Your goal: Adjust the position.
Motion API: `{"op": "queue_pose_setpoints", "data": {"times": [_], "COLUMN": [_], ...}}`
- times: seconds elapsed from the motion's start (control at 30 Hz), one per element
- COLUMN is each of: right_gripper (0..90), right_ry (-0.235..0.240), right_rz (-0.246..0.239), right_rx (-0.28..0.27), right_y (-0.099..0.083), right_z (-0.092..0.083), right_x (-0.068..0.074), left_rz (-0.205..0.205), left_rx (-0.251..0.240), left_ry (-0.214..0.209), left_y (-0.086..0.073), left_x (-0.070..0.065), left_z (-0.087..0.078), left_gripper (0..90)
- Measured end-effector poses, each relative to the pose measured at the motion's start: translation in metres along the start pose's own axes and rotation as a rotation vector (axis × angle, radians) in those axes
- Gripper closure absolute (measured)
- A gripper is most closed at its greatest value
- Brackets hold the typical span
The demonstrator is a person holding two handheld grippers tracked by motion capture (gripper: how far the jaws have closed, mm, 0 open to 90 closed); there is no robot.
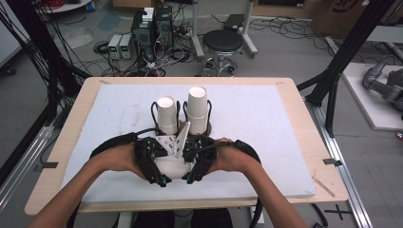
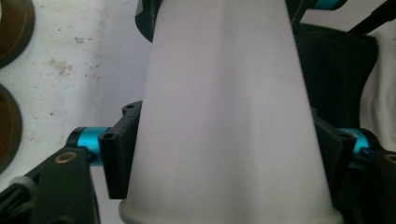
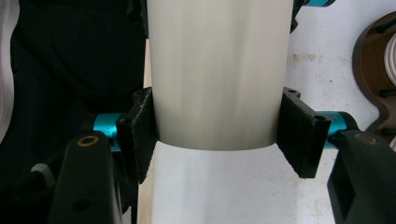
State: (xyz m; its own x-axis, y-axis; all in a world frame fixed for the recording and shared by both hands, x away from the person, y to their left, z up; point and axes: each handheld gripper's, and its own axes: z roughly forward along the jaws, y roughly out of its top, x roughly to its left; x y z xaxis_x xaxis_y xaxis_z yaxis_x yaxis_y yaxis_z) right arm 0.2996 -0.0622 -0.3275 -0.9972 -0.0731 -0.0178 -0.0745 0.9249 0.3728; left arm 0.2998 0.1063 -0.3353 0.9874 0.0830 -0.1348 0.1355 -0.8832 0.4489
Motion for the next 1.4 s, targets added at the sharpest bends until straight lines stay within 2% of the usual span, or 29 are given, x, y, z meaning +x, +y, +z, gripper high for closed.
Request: {"op": "queue_pose_setpoints", "data": {"times": [0.03, 0.07, 0.17, 0.53, 0.6, 0.63, 0.77, 0.83, 0.9, 1.03, 1.07, 1.17, 1.3, 1.4], "right_gripper": [36.6, 36.5, 36.6, 36.5, 36.5, 36.5, 36.5, 36.5, 36.5, 36.5, 36.5, 36.5, 36.5, 36.5], "right_ry": [0.003, 0.0, 0.0, 0.001, -0.002, 0.002, -0.002, -0.003, -0.004, -0.005, -0.006, -0.005, -0.004, -0.009], "right_rz": [0.001, 0.003, 0.004, 0.007, 0.003, 0.006, 0.016, 0.018, 0.021, 0.026, 0.027, 0.029, 0.033, 0.039], "right_rx": [-0.008, -0.003, -0.004, -0.021, -0.025, -0.035, -0.046, -0.059, -0.069, -0.09, -0.089, -0.095, -0.111, -0.148], "right_y": [-0.001, -0.001, -0.001, -0.005, -0.006, -0.007, -0.01, -0.011, -0.013, -0.015, -0.016, -0.017, -0.019, -0.023], "right_z": [0.001, 0.001, 0.002, 0.0, 0.0, 0.0, -0.001, -0.002, -0.003, -0.003, -0.002, 0.0, 0.0, 0.0], "right_x": [0.0, 0.0, -0.001, 0.0, 0.001, 0.001, 0.001, 0.002, 0.002, 0.002, 0.002, 0.002, 0.003, 0.003], "left_rz": [-0.012, -0.021, -0.025, -0.026, -0.035, -0.025, -0.025, -0.036, -0.028, -0.027, -0.037, -0.05, -0.049, -0.058], "left_rx": [-0.006, -0.008, -0.019, -0.097, -0.14, -0.141, -0.214, -0.252, -0.285, -0.346, -0.368, -0.39, -0.42, -0.48], "left_ry": [-0.008, 0.0, 0.021, 0.02, 0.022, 0.02, 0.023, 0.021, 0.01, 0.021, 0.019, 0.022, 0.02, 0.015], "left_y": [0.0, 0.001, 0.002, 0.0, -0.001, -0.001, -0.001, -0.001, -0.002, -0.002, -0.002, -0.003, -0.005, -0.012], "left_x": [0.0, 0.0, 0.001, 0.001, -0.001, 0.0, -0.001, -0.001, 0.0, 0.0, 0.0, 0.001, 0.001, 0.002], "left_z": [0.0, -0.001, -0.002, -0.014, -0.018, -0.021, -0.033, -0.038, -0.044, -0.051, -0.052, -0.054, -0.055, -0.055], "left_gripper": [21.5, 13.5, 7.4, 2.3, 1.7, 1.7, 1.7, 1.7, 1.7, 1.7, 1.7, 1.7, 1.7, 1.7]}}
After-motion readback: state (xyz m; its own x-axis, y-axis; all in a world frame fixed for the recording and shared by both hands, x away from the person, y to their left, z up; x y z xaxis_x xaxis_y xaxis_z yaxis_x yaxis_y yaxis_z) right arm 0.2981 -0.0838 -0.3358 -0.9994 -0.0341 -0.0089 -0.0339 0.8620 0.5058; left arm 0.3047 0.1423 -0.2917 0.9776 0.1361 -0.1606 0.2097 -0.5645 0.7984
